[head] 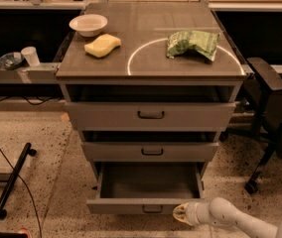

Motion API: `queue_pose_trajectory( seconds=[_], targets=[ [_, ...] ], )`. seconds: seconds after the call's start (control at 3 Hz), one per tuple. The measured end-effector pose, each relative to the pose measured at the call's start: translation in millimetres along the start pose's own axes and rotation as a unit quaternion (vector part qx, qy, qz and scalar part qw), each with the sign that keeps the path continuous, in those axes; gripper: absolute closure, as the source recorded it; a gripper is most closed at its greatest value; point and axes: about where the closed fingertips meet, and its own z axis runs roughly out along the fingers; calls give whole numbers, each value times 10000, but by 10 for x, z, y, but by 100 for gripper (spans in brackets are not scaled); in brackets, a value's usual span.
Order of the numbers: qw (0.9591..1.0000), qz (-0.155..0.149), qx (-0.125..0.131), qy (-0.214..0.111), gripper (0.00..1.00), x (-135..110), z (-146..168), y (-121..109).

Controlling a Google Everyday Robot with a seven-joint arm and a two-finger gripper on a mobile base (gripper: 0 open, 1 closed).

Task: Close bottom drawer

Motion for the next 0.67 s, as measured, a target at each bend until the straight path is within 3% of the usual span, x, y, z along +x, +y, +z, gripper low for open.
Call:
queue_pose_trajectory(
  seconds=[0.33, 0.67],
  targets=[
    [9982, 151, 579, 12, 100, 129, 44, -238],
    [9924, 479, 1129, -44, 100, 295, 63, -432]
  ],
)
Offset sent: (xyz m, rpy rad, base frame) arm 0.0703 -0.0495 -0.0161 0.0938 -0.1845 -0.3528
